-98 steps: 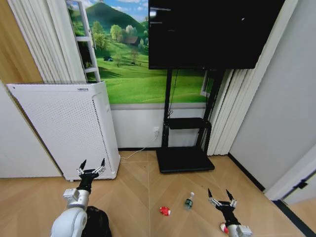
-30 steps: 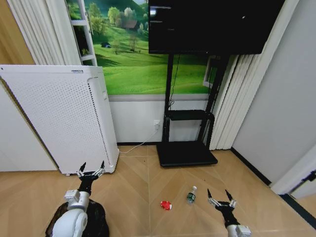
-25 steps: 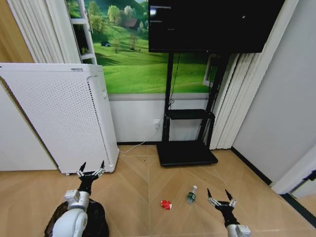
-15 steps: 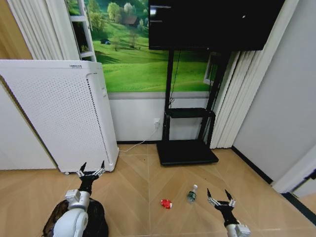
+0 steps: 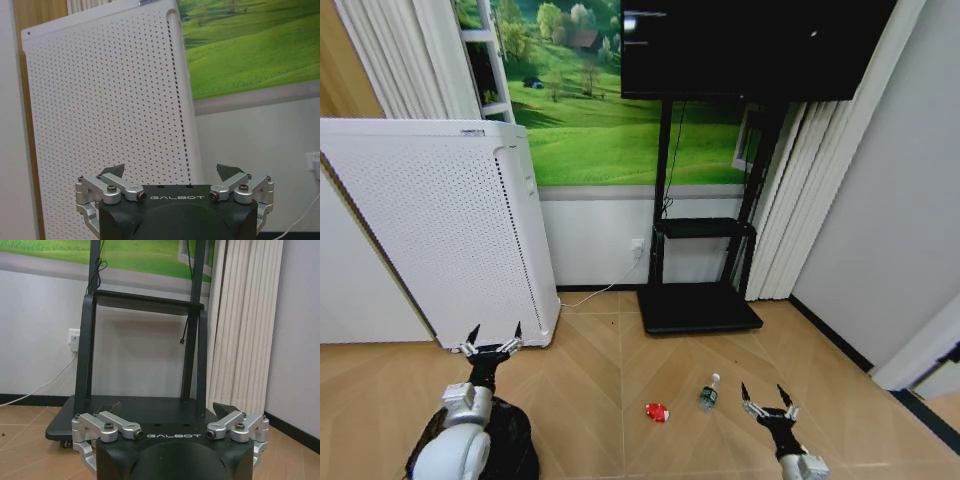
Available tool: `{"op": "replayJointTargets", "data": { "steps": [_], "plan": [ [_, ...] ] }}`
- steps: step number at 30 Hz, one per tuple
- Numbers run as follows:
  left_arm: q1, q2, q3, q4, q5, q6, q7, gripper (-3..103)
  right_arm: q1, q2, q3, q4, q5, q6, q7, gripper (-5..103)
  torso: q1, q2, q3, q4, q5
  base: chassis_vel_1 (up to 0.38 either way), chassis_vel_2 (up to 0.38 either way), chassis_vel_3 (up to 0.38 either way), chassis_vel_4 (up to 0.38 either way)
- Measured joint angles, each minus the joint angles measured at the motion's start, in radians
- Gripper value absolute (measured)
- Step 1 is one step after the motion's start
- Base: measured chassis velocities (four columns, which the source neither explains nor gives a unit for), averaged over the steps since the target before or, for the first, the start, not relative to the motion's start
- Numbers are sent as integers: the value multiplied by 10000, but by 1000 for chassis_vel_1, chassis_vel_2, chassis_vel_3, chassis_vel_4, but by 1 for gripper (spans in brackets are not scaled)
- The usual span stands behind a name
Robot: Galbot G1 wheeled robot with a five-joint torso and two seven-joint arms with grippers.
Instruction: Pick up the trash bin and place the garbage on the floor into it.
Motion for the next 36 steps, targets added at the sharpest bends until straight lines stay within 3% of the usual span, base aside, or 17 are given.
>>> {"op": "replayJointTargets", "data": {
  "steps": [6,13,20,28,31,36],
  "plan": [
    [557,586,-767,-923,-403,838,-67,100,53,-156,-30,-83,52,15,55,100,8,30,21,-1,0,0,0,0,0],
    [1894,1564,-1952,-257,-1019,649,598,100,163,-317,-36,-209,416,15,57,100,14,56,42,0,-1,0,0,0,0],
    [2632,1937,-2542,129,-1124,600,835,102,243,-335,-79,-320,506,20,47,100,17,67,51,-1,-2,0,0,0,0],
    [3594,2069,-3097,-19,-797,1574,765,99,288,-343,-83,-315,598,19,42,100,19,77,58,-1,-1,0,0,0,0],
    [3879,2083,-3315,113,-650,1881,1200,98,290,-314,-87,-330,599,20,35,100,20,79,61,0,0,0,0,0,0],
    [4070,2008,-3339,325,-617,2628,1937,82,329,-258,-149,-335,561,27,23,100,21,85,65,-1,-1,0,0,0,0]
  ]
}}
